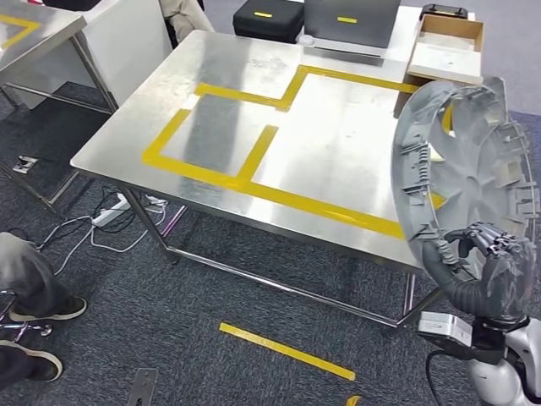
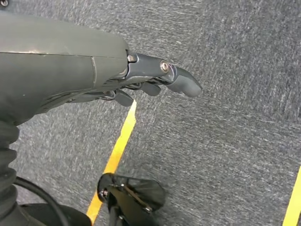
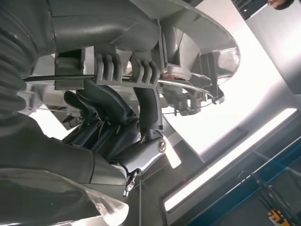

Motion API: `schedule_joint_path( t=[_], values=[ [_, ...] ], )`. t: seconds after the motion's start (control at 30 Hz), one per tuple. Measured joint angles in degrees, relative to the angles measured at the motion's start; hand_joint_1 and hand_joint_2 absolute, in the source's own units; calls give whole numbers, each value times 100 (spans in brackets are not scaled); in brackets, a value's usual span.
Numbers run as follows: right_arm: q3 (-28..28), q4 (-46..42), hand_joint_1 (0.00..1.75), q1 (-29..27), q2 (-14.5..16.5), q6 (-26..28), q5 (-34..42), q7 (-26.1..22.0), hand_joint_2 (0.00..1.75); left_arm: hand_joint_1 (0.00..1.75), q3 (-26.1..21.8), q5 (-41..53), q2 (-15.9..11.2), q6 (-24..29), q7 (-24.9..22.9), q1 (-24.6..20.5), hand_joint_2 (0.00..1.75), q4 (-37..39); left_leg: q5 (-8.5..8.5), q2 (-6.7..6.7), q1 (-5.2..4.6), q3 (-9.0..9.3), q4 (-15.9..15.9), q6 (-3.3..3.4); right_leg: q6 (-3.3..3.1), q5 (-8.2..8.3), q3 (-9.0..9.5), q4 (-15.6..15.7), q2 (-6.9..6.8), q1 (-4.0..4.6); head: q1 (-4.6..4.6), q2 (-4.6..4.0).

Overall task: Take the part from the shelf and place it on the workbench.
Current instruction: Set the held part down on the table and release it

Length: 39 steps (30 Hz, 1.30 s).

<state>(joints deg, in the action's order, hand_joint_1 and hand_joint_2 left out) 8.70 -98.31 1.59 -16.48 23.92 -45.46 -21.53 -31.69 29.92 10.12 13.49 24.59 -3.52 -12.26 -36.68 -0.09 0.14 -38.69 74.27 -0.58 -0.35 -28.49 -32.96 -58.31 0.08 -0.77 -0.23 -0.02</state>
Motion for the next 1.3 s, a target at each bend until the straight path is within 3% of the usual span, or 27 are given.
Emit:
schedule_joint_path(
  t=[0.03,0.1,0.13,0.2,0.33,0.4,0.47,0.5,0.53,0.57,0.63,0.7,0.83,0.9,0.97,1.0,1.03,1.07,1.13,1.17,1.2,1.3],
  values=[
    [0,0,175,-2,1,-5,2,-3,175,0,-1,2,0,-10,33,5,175,0,128,0,-1,-50,-82,14,2,-39,50,0,11,5,-2,0],
    [0,2,175,-2,10,-26,6,-6,175,0,-3,9,-2,-34,83,9,175,0,703,-2,-21,68,-721,83,17,-120,160,3,20,14,3,0],
    [1,8,175,2,20,-37,8,-9,175,0,-6,11,-5,-42,94,8,175,1,911,-3,-40,138,-1033,127,32,-153,202,7,23,16,5,0],
    [6,22,175,18,38,-55,7,-19,175,0,-11,16,-11,-49,107,4,175,0,1091,-6,-82,221,-1411,195,83,-200,226,16,29,14,3,0],
    [42,41,175,89,53,-74,-1,-43,175,0,-17,13,-3,-57,127,-15,175,0,1123,-9,-55,284,-1563,272,232,-333,189,-45,17,12,8,1],
    [61,58,175,134,54,-78,-1,-44,175,0,-23,11,-2,-57,131,-40,175,0,1125,-7,-28,327,-1618,310,280,-591,-76,-540,9,3,25,0],
    [83,80,175,147,55,-80,-1,-45,175,0,-29,14,1,-62,128,-52,175,0,1105,-7,-24,332,-1617,333,323,-856,-497,-1284,8,-12,30,0],
    [90,92,175,144,55,-79,-1,-46,175,0,-31,16,2,-64,123,-48,175,0,1092,-9,-21,338,-1614,334,345,-862,-643,-1488,7,-24,28,0],
    [93,101,175,142,55,-78,-1,-45,175,0,-32,20,2,-65,119,-43,175,0,1077,-13,-14,348,-1608,326,365,-759,-695,-1493,5,-36,28,0],
    [94,108,175,142,55,-77,-1,-45,175,0,-34,26,2,-64,114,-38,175,0,1057,-20,-2,365,-1597,308,383,-550,-628,-1265,1,-52,28,0],
    [95,116,175,145,55,-75,1,-39,175,0,-40,39,-1,-58,109,-35,175,0,1003,-34,10,393,-1557,246,419,-135,-319,-515,-18,-78,36,0],
    [101,130,175,145,56,-75,0,-39,175,0,-49,45,-3,-55,109,-38,175,0,972,-41,-7,379,-1504,179,386,-14,-110,-93,-18,-76,33,1],
    [109,142,175,136,57,-74,-1,-40,175,0,-74,46,-3,-54,109,-42,175,0,899,-38,-4,346,-1413,81,217,-37,-68,-61,-6,-69,-5,0],
    [109,142,175,138,57,-73,0,-34,175,0,-78,46,-4,-53,109,-41,175,0,611,-35,10,153,-945,27,149,-37,-47,-45,-17,-80,-15,0],
    [115,142,175,137,57,-74,-3,-36,175,0,-80,46,-4,-53,109,-36,175,0,263,-34,15,-183,-176,2,118,-46,-39,-46,-21,-71,-23,0],
    [120,142,175,137,57,-74,-4,-36,175,0,-81,46,-4,-53,109,-33,175,0,195,-34,16,-296,80,2,114,-49,-31,-47,-19,-65,-23,0],
    [124,142,175,137,57,-74,-4,-36,175,0,-82,46,-4,-53,109,-30,175,0,239,-34,16,-322,141,11,111,-54,-21,-47,-16,-59,-23,0],
    [126,142,175,137,57,-74,-3,-36,175,0,-82,46,-4,-53,109,-29,175,0,382,-34,15,-250,-15,28,110,-60,-6,-47,-11,-54,-22,0],
    [130,142,175,138,57,-73,-1,-35,175,0,-83,46,-6,-53,109,-29,175,0,780,-36,5,96,-748,88,120,-79,30,-47,-1,-46,-21,0],
    [133,142,175,140,58,-74,-2,-35,175,0,-83,46,-7,-53,109,-31,175,0,898,-37,-6,255,-1092,117,134,-89,34,-52,4,-37,-20,0],
    [136,142,175,140,58,-74,-2,-36,175,0,-83,48,-7,-53,109,-37,175,0,950,-38,-19,357,-1325,138,155,-92,29,-55,6,-31,-20,0],
    [139,142,175,144,59,-73,-5,-34,175,0,-85,52,-4,-53,107,-41,175,0,929,-38,-30,399,-1478,183,248,-88,8,-26,2,-34,-20,1]
  ],
)
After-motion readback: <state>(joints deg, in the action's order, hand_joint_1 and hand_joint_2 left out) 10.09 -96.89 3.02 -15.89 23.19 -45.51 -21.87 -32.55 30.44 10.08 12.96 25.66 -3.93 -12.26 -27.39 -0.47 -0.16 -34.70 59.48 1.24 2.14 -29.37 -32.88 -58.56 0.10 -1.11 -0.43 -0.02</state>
